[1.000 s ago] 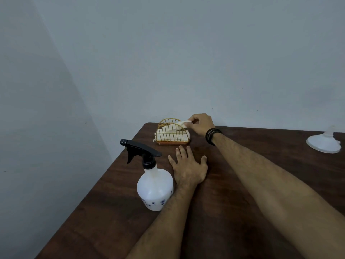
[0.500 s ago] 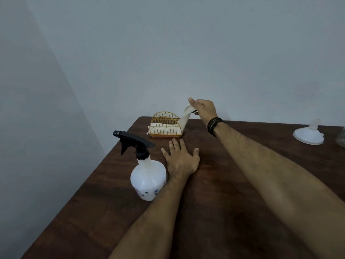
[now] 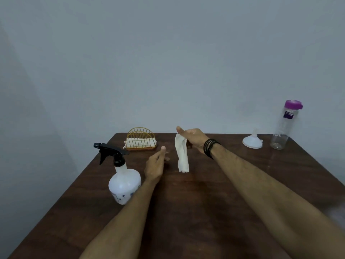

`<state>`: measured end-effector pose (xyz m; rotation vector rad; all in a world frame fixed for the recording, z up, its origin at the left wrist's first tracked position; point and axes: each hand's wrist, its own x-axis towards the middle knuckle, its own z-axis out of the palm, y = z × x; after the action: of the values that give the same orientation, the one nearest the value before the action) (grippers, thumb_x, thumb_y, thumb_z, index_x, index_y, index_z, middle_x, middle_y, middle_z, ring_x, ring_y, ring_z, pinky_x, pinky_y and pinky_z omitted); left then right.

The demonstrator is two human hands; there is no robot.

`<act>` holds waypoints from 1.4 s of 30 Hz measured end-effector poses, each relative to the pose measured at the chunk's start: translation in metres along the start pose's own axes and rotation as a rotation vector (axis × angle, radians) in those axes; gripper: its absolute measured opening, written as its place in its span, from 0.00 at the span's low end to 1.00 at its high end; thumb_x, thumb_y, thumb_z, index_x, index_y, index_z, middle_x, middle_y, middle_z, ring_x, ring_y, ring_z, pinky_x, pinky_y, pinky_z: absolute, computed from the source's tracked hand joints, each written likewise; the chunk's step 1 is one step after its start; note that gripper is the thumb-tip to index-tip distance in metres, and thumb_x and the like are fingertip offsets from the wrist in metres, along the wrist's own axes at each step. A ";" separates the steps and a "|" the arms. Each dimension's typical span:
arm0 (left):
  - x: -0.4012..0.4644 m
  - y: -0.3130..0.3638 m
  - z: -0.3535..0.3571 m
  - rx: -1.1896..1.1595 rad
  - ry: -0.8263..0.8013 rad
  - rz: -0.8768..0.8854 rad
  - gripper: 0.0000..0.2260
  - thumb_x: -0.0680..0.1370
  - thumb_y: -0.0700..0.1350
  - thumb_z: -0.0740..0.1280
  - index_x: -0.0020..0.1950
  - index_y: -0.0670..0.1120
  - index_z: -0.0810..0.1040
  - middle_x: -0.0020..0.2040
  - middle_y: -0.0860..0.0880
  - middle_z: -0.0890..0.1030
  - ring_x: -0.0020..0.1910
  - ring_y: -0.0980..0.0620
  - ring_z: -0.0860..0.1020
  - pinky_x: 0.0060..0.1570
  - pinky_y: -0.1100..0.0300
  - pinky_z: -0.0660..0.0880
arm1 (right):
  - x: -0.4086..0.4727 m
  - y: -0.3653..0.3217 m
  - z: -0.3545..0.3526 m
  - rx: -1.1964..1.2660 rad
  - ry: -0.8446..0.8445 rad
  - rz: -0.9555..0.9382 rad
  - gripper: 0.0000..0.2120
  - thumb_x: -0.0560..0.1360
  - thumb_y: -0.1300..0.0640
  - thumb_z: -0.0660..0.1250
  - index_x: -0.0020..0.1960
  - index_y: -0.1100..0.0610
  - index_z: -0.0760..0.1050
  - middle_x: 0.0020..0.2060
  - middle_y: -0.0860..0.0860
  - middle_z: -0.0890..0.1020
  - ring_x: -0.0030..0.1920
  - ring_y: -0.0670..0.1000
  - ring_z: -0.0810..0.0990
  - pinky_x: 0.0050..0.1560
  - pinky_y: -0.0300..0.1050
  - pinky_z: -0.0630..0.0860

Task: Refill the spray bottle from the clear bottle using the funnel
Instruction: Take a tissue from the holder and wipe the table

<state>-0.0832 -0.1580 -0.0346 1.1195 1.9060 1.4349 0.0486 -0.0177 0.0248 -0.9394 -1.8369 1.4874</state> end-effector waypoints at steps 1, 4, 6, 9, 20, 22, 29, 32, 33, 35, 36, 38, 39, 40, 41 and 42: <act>-0.007 0.006 0.004 -0.155 -0.008 -0.034 0.29 0.79 0.69 0.52 0.49 0.51 0.85 0.46 0.49 0.87 0.47 0.53 0.83 0.55 0.54 0.75 | -0.004 0.003 -0.001 -0.020 -0.006 0.012 0.41 0.54 0.21 0.72 0.43 0.57 0.74 0.40 0.56 0.72 0.43 0.53 0.71 0.50 0.47 0.67; -0.024 0.017 0.017 -0.395 -0.053 -0.089 0.26 0.81 0.63 0.58 0.47 0.45 0.85 0.42 0.48 0.87 0.41 0.55 0.83 0.52 0.61 0.75 | -0.023 0.009 -0.001 -0.041 -0.011 0.060 0.37 0.56 0.24 0.75 0.37 0.58 0.71 0.37 0.56 0.71 0.40 0.53 0.71 0.45 0.45 0.69; -0.033 0.017 0.024 -0.409 -0.108 -0.076 0.18 0.79 0.57 0.67 0.45 0.44 0.86 0.40 0.49 0.86 0.40 0.55 0.81 0.43 0.64 0.76 | -0.038 0.005 0.000 -0.010 -0.012 0.089 0.29 0.60 0.31 0.77 0.31 0.53 0.68 0.32 0.54 0.74 0.36 0.51 0.75 0.37 0.41 0.72; -0.040 0.014 0.032 -0.415 -0.141 -0.089 0.09 0.78 0.47 0.72 0.43 0.42 0.85 0.41 0.46 0.85 0.41 0.51 0.80 0.38 0.63 0.76 | -0.049 0.009 -0.004 0.012 -0.009 0.106 0.21 0.67 0.42 0.78 0.32 0.52 0.71 0.33 0.52 0.81 0.33 0.48 0.78 0.34 0.40 0.76; -0.053 0.027 0.041 -0.369 -0.159 -0.172 0.09 0.80 0.49 0.70 0.44 0.46 0.84 0.46 0.45 0.86 0.45 0.50 0.83 0.48 0.51 0.81 | -0.077 0.018 -0.025 0.158 0.039 0.176 0.16 0.76 0.60 0.73 0.63 0.61 0.78 0.49 0.54 0.84 0.46 0.48 0.81 0.46 0.41 0.79; -0.056 0.026 0.043 -0.332 -0.200 -0.167 0.07 0.78 0.47 0.72 0.44 0.44 0.84 0.47 0.44 0.86 0.45 0.48 0.83 0.50 0.47 0.81 | -0.083 0.017 -0.027 0.169 0.086 0.175 0.15 0.77 0.59 0.72 0.62 0.61 0.79 0.50 0.54 0.84 0.48 0.49 0.82 0.50 0.44 0.79; -0.067 0.038 0.058 -0.245 -0.204 -0.103 0.17 0.80 0.53 0.69 0.42 0.39 0.83 0.38 0.46 0.83 0.36 0.51 0.79 0.34 0.60 0.74 | -0.105 0.015 -0.041 0.173 -0.017 0.169 0.19 0.76 0.66 0.71 0.66 0.60 0.74 0.53 0.55 0.83 0.55 0.53 0.83 0.55 0.48 0.81; -0.069 0.036 0.058 -0.152 -0.170 -0.051 0.21 0.81 0.58 0.65 0.46 0.41 0.85 0.40 0.46 0.86 0.39 0.52 0.83 0.38 0.61 0.77 | -0.116 0.009 -0.053 0.199 0.068 0.148 0.18 0.76 0.70 0.69 0.64 0.60 0.75 0.52 0.54 0.81 0.51 0.52 0.81 0.50 0.45 0.80; -0.067 0.033 0.056 -0.101 -0.122 -0.032 0.21 0.81 0.59 0.64 0.45 0.44 0.85 0.40 0.48 0.86 0.40 0.53 0.83 0.40 0.61 0.77 | -0.121 0.007 -0.060 0.196 0.056 0.157 0.17 0.76 0.69 0.70 0.63 0.60 0.75 0.52 0.55 0.81 0.50 0.51 0.81 0.49 0.44 0.80; -0.064 0.024 0.051 0.005 -0.055 -0.013 0.18 0.81 0.60 0.63 0.46 0.48 0.85 0.41 0.51 0.86 0.44 0.54 0.83 0.48 0.58 0.78 | -0.135 0.006 -0.073 0.141 -0.052 0.214 0.17 0.76 0.68 0.71 0.62 0.59 0.76 0.52 0.55 0.82 0.50 0.51 0.81 0.46 0.44 0.82; -0.063 0.019 0.048 0.050 -0.034 -0.006 0.18 0.81 0.59 0.63 0.46 0.48 0.85 0.41 0.52 0.85 0.46 0.53 0.83 0.51 0.56 0.78 | -0.140 0.007 -0.077 0.096 -0.112 0.252 0.16 0.76 0.67 0.71 0.62 0.60 0.76 0.51 0.54 0.82 0.50 0.51 0.82 0.44 0.43 0.83; -0.066 0.011 0.047 0.136 -0.019 0.017 0.17 0.81 0.58 0.64 0.46 0.47 0.84 0.42 0.52 0.84 0.48 0.52 0.82 0.53 0.54 0.77 | -0.148 0.014 -0.078 -0.056 -0.107 0.296 0.17 0.75 0.63 0.74 0.62 0.59 0.76 0.51 0.54 0.82 0.49 0.51 0.82 0.45 0.44 0.82; -0.069 0.007 0.048 0.179 -0.015 0.040 0.16 0.81 0.57 0.64 0.47 0.47 0.83 0.43 0.53 0.83 0.49 0.52 0.81 0.52 0.56 0.75 | -0.149 0.021 -0.077 -0.207 -0.017 0.280 0.19 0.73 0.58 0.76 0.62 0.58 0.76 0.52 0.54 0.82 0.49 0.51 0.82 0.46 0.44 0.81; -0.072 0.005 0.049 0.227 -0.007 0.073 0.15 0.81 0.56 0.64 0.48 0.47 0.83 0.44 0.53 0.82 0.50 0.52 0.80 0.51 0.57 0.74 | -0.147 0.029 -0.076 -0.400 0.110 0.234 0.21 0.72 0.53 0.78 0.61 0.56 0.75 0.53 0.52 0.81 0.50 0.50 0.81 0.49 0.45 0.80; -0.075 0.002 0.051 0.275 0.001 0.110 0.13 0.81 0.54 0.65 0.51 0.47 0.83 0.46 0.53 0.80 0.51 0.52 0.79 0.52 0.58 0.73 | -0.148 0.036 -0.073 -0.566 0.232 0.165 0.20 0.72 0.50 0.77 0.60 0.54 0.76 0.54 0.50 0.80 0.53 0.50 0.80 0.52 0.46 0.79; -0.076 -0.002 0.053 0.315 0.008 0.144 0.11 0.81 0.53 0.65 0.54 0.48 0.83 0.49 0.52 0.79 0.53 0.51 0.79 0.55 0.57 0.75 | -0.151 0.042 -0.070 -0.672 0.334 0.085 0.17 0.73 0.50 0.75 0.59 0.52 0.76 0.55 0.49 0.80 0.56 0.50 0.80 0.56 0.48 0.78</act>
<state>-0.0017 -0.1938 -0.0595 1.4213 2.1471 1.2382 0.1988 -0.0964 -0.0039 -1.4841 -2.0785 0.6749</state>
